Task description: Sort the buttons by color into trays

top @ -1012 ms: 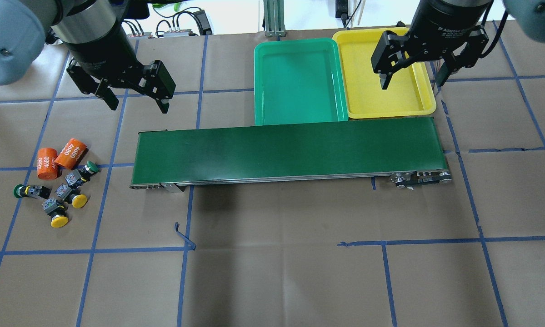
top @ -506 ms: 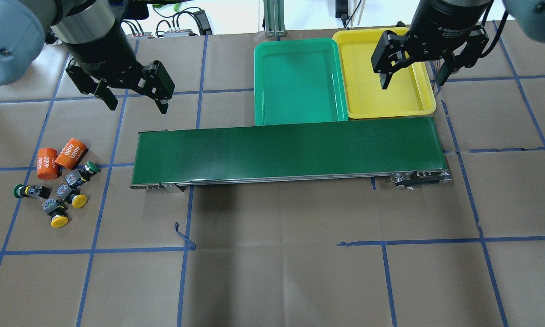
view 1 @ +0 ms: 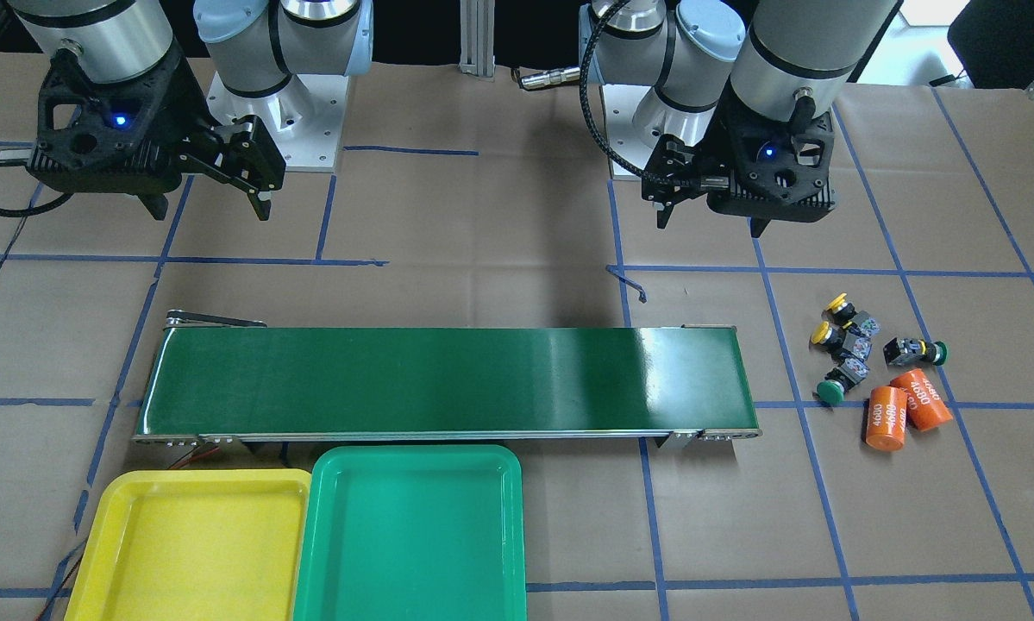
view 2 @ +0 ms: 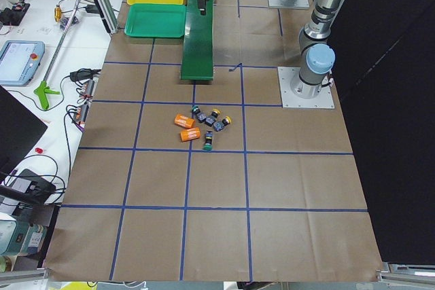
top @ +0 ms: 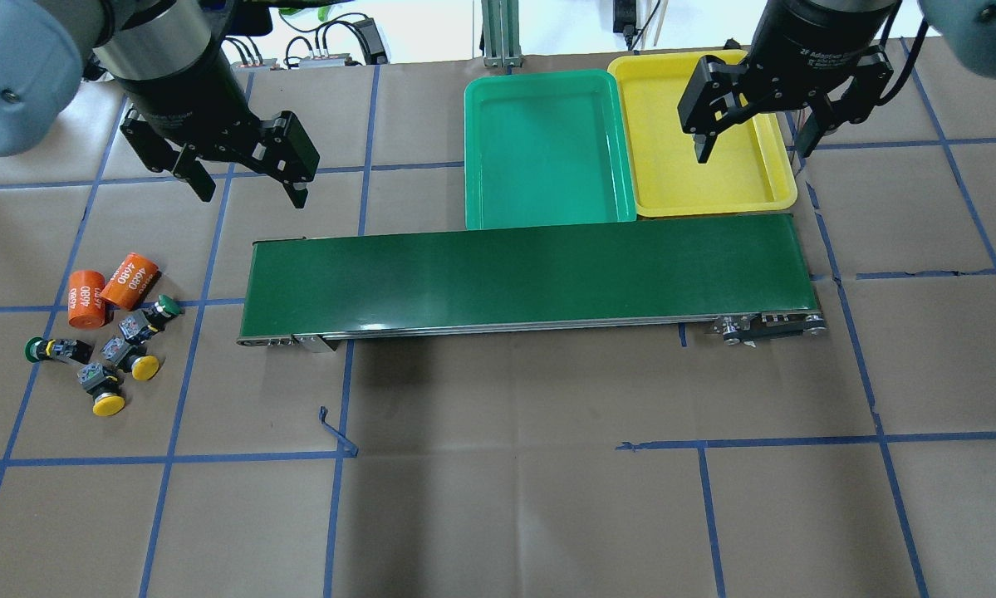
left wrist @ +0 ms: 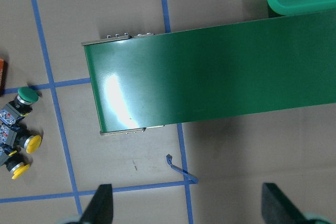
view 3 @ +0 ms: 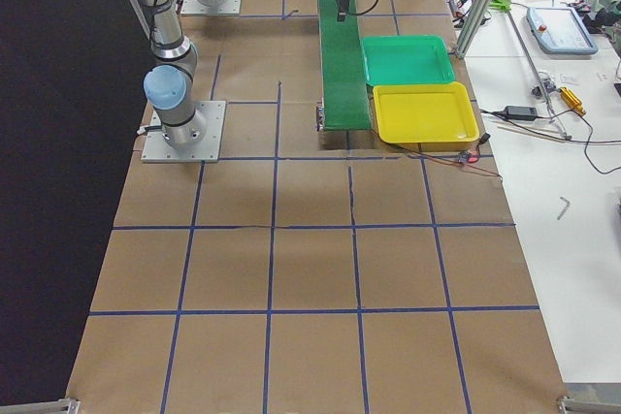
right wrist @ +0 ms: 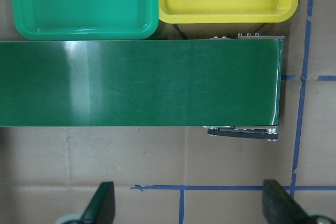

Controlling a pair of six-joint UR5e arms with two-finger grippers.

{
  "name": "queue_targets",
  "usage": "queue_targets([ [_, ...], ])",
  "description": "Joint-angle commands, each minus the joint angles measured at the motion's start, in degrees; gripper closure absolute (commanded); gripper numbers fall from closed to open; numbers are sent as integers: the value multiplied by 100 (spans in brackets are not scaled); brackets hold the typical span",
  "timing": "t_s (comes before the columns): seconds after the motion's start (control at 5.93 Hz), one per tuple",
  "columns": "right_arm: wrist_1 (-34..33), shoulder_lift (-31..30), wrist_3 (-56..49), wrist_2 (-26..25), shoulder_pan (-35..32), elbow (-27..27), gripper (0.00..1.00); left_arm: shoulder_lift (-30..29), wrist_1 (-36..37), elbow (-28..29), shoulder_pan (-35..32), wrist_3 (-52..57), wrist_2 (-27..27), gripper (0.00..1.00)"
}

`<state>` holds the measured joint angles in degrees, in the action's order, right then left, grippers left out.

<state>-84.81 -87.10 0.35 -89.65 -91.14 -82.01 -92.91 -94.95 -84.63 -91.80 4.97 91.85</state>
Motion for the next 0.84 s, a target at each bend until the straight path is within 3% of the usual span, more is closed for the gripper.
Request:
queue_targets([
  [0.0, 0, 0, 0, 0, 0, 0, 0, 45, 3, -1, 39, 39, 17, 1],
  [0.34, 0, 0, 0, 0, 0, 0, 0, 71, -6, -18, 231, 370, 104, 1],
  [0.67, 0, 0, 0, 0, 0, 0, 0, -50, 2, -280, 1430, 1381, 123, 1],
])
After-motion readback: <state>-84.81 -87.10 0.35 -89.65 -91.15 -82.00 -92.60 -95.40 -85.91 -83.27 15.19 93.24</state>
